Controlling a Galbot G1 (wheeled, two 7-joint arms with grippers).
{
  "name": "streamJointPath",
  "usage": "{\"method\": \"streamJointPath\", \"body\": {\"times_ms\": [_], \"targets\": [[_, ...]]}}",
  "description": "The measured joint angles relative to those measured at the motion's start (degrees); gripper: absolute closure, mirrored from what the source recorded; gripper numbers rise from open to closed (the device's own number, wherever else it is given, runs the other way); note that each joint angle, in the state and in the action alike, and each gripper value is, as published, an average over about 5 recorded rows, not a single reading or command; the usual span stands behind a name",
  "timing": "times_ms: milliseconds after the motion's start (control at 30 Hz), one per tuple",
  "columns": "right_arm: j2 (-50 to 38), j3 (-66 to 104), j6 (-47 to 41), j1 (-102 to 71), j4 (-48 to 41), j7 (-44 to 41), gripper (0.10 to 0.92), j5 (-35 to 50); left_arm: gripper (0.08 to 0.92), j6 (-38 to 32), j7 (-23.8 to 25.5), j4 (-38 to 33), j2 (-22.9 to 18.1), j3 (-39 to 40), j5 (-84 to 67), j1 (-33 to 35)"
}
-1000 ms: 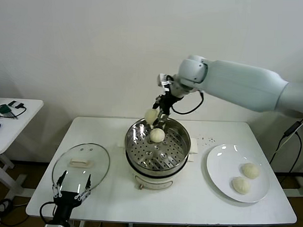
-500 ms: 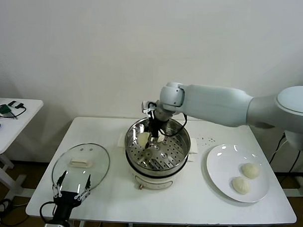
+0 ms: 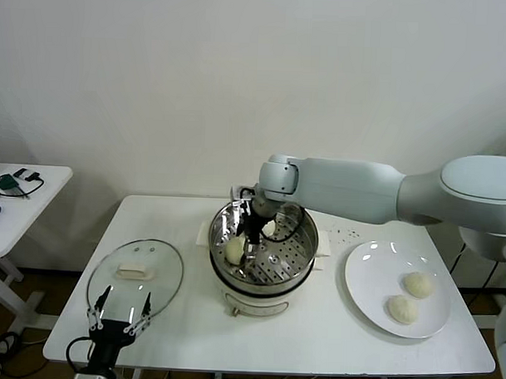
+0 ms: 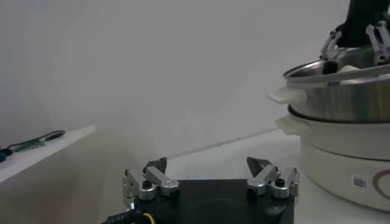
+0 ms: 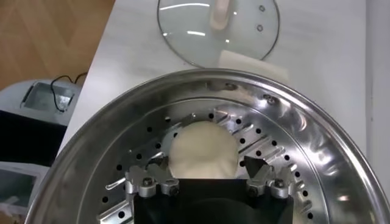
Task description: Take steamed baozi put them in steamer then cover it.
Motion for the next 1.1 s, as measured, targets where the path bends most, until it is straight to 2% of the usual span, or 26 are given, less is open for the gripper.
{"method": "streamJointPath", "body": {"times_ms": [267, 600, 867, 1100], "targets": [[-7.17, -2.85, 2.77, 7.71, 4.57, -4.47, 0.203, -1.28, 0.177, 0.02, -0.15, -0.59, 0.18, -0.05, -0.02, 0.59], [-22.64, -7.13, 6.3, 15.05, 11.92, -9.0, 0.203, -8.27, 0.177, 0.35, -0.13, -0.96, -0.13, -0.02, 0.28, 0.52], [-35.9, -1.75, 7.75, 7.53, 14.06, -10.55, 0.203, -19.28, 0.177, 0.34, -0.15, -1.19, -0.29, -0.83, 0.28, 1.21], [-43.36, 8.05, 9.27, -5.85, 13.08, -11.93, 0.203, -29.06, 0.177, 0.35, -0.15, -1.72, -1.1, -1.32, 0.8, 2.18]]}}
